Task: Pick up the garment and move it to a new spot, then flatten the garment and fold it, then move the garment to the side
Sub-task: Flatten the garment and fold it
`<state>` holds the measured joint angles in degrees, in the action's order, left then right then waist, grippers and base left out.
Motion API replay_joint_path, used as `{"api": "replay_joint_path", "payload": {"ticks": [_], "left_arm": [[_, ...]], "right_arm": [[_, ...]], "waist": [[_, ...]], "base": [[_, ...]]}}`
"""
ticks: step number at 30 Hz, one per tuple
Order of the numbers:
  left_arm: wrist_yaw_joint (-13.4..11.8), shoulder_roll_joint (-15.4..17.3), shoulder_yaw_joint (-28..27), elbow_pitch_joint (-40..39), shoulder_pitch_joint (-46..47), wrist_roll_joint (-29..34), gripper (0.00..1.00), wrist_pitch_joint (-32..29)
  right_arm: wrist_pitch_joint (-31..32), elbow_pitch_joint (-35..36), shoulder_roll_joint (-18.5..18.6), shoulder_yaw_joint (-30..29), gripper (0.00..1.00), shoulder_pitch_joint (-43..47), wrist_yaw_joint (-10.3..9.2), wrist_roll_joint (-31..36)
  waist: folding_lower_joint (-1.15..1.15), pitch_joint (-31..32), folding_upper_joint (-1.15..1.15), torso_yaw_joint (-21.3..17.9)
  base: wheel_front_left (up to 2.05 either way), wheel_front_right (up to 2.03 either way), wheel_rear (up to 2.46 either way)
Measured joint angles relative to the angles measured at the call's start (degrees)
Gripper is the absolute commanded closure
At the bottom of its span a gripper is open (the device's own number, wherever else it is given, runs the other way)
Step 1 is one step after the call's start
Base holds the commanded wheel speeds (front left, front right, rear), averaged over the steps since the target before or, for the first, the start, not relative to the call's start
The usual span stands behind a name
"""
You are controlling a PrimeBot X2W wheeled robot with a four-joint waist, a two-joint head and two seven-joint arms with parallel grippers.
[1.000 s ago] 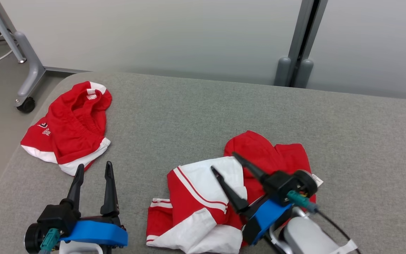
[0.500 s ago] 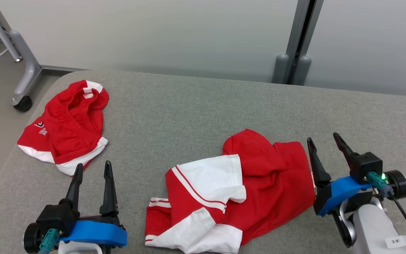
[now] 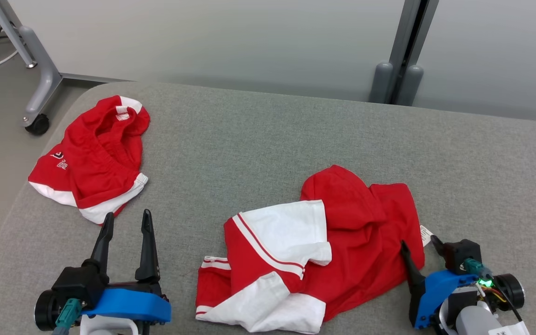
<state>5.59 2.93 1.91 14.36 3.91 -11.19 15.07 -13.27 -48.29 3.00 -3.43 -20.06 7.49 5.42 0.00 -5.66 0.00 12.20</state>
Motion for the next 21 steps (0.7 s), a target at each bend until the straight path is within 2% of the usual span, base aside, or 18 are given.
{"api": "replay_joint_path", "payload": {"ticks": [1, 2, 3, 7, 11, 15, 21], "left_arm": [[0.0, 0.0, 0.0, 0.0, 0.0, 0.0, 0.0, 0.0], [0.0, 0.0, 0.0, 0.1, 0.0, 0.0, 0.0, 0.0], [0.0, 0.0, 0.0, 0.1, 0.0, 0.0, 0.0, 0.0], [-0.1, 0.0, 0.0, 0.4, 0.0, 0.0, 0.0, 0.0], [0.0, 0.0, 0.2, 0.7, -0.3, 0.0, 0.0, 0.0], [-0.1, 0.0, 0.5, 0.9, -1.0, -0.4, 0.0, 0.0], [-0.5, 0.0, 0.7, 0.9, -2.5, -0.9, 0.0, 0.0]], "right_arm": [[0.0, 0.0, 0.0, 0.0, 0.0, 0.0, 0.0, 0.0], [0.0, -2.4, 0.0, 1.2, 0.36, -0.5, 0.0, -1.2], [-0.1, -3.5, 0.0, 2.3, 1.0, -0.8, 0.0, -2.3], [-0.7, -5.5, -0.1, 4.3, 1.0, -2.0, 0.0, -5.1], [-1.5, -4.5, -0.2, 2.7, 1.0, -2.2, 0.0, -4.5], [-1.7, 0.0, 0.1, 0.1, 1.0, -0.8, 0.0, -2.5], [-1.6, 10.1, 0.2, -5.6, 1.0, 6.2, 0.0, -0.3]], "waist": [[0.0, 0.0, 0.0, 0.0], [0.0, 0.1, 0.0, -0.1], [0.0, 0.1, 0.0, -0.2], [0.0, 0.7, 0.0, -0.8], [0.0, 1.8, 0.0, -1.6], [0.0, 3.1, 0.0, -2.5], [0.0, 4.1, 0.0, -4.6]], "base": [[0.0, 0.0, 0.0], [0.0, 0.0, 0.0], [0.0, 0.0, 0.0], [0.0, 0.0, 0.0], [0.0, 0.0, 0.0], [0.0, 0.0, 0.0], [0.0, 0.0, 0.0]]}}
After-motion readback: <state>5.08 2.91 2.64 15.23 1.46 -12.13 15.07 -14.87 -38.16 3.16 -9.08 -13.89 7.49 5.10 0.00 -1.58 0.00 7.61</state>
